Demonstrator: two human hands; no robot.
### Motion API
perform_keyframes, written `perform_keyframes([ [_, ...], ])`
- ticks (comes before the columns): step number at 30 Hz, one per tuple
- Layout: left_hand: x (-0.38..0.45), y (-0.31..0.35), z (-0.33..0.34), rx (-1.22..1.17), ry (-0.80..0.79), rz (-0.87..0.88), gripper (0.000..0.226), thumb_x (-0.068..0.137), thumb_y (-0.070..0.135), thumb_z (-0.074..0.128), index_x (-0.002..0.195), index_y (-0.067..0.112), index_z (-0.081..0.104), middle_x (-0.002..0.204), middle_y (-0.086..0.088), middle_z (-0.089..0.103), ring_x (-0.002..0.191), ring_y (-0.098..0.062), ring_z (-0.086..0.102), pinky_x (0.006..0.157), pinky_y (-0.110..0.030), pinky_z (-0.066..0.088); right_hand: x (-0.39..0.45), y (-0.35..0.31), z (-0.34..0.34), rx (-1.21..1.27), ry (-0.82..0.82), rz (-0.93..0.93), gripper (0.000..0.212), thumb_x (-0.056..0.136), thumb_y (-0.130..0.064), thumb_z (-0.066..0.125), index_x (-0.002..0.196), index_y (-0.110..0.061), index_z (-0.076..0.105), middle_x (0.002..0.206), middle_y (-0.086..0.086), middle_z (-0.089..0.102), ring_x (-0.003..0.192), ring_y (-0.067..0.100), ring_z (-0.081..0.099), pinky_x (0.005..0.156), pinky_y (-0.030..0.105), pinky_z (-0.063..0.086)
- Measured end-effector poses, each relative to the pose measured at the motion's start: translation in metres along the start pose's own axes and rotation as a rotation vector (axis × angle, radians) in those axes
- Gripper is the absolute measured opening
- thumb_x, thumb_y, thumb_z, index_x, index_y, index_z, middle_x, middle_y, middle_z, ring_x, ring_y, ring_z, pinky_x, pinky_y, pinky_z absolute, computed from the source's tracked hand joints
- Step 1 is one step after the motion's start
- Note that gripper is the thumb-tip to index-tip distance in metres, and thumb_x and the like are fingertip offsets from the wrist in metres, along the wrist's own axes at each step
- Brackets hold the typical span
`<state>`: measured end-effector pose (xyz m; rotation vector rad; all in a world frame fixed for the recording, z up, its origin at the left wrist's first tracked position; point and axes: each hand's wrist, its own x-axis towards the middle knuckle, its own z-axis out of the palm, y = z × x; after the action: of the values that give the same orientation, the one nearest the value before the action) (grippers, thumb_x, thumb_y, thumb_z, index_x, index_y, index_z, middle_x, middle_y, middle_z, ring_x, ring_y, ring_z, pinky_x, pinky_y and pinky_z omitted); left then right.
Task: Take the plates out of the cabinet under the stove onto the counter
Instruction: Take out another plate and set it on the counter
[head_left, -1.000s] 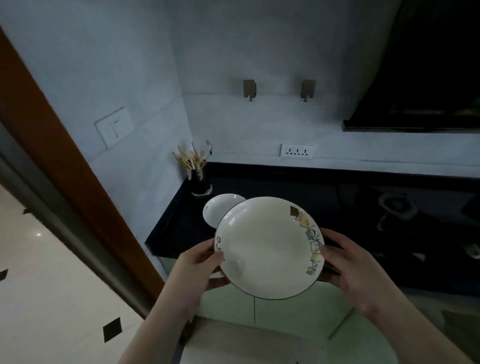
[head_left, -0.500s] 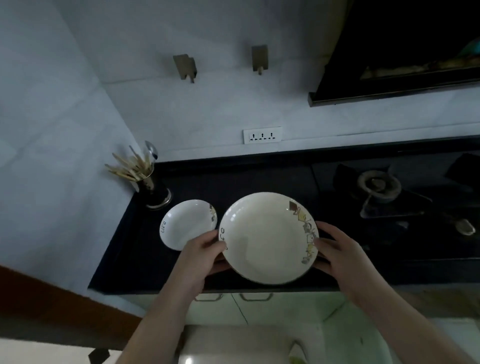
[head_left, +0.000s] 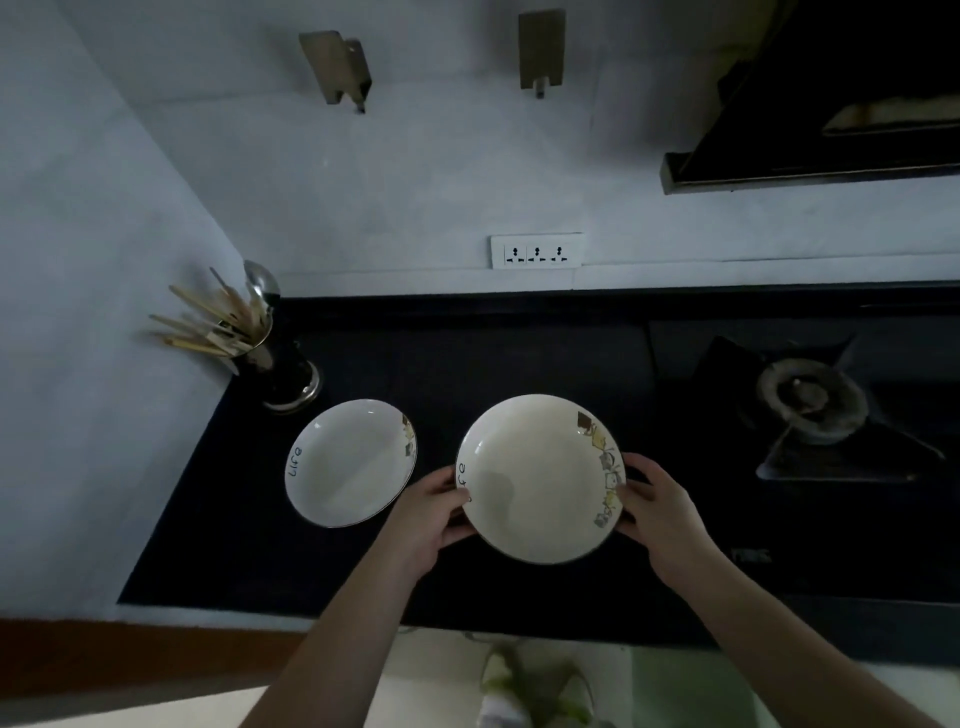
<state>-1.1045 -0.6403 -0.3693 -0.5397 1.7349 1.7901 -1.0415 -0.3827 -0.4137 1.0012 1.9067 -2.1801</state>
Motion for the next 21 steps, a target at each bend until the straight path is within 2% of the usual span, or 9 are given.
perform_keyframes([
  [4, 0.037, -0.006, -0.002, -0.035, 0.032, -0.064, 0.040, 0.090, -0.002, 0.061, 0.125, 0.017, 0.064, 0.114, -0.006, 0.073, 0.100, -0.023, 0.071, 0.066, -0.035, 0.061, 0.029, 0.010, 0.012, -0.009, 0.036, 0.067, 0.039, 0.094, -0.010, 0.059, 0.129, -0.028, 0.054, 0.107, 0.005, 0.069, 0.094, 0.022, 0.070, 0.072, 0.040, 0.060],
  [10, 0.070, -0.014, -0.007, -0.046, 0.021, -0.143, 0.043, 0.091, -0.001, 0.061, 0.129, 0.017, 0.061, 0.119, -0.006, 0.069, 0.103, -0.023, 0.069, 0.066, -0.037, 0.061, 0.054, 0.021, 0.015, -0.057, 0.093, 0.093, 0.037, 0.090, -0.014, 0.065, 0.118, -0.037, 0.059, 0.105, 0.001, 0.070, 0.088, 0.017, 0.072, 0.060, 0.032, 0.060],
  [14, 0.082, -0.018, -0.003, -0.037, 0.033, -0.195, 0.045, 0.090, -0.001, 0.062, 0.131, 0.017, 0.060, 0.120, -0.007, 0.068, 0.102, -0.024, 0.069, 0.064, -0.037, 0.061, 0.063, 0.028, 0.020, -0.116, 0.170, 0.118, 0.039, 0.087, -0.018, 0.068, 0.119, -0.039, 0.057, 0.105, -0.002, 0.067, 0.086, 0.017, 0.071, 0.051, 0.027, 0.057],
  [17, 0.087, -0.023, -0.002, -0.023, 0.034, -0.200, 0.045, 0.090, 0.000, 0.062, 0.132, 0.017, 0.059, 0.121, -0.007, 0.067, 0.102, -0.024, 0.069, 0.064, -0.037, 0.061, 0.064, 0.031, 0.023, -0.150, 0.209, 0.133, 0.037, 0.086, -0.020, 0.070, 0.107, -0.047, 0.055, 0.105, -0.004, 0.064, 0.085, 0.015, 0.068, 0.046, 0.023, 0.054],
  [21, 0.093, -0.027, 0.000, 0.000, 0.028, -0.226, 0.049, 0.089, -0.001, 0.064, 0.135, 0.016, 0.056, 0.126, -0.009, 0.064, 0.105, -0.026, 0.067, 0.070, -0.042, 0.063, 0.063, 0.034, 0.018, -0.152, 0.203, 0.153, 0.035, 0.086, -0.021, 0.071, 0.095, -0.050, 0.055, 0.104, -0.003, 0.065, 0.086, 0.016, 0.069, 0.047, 0.022, 0.054],
])
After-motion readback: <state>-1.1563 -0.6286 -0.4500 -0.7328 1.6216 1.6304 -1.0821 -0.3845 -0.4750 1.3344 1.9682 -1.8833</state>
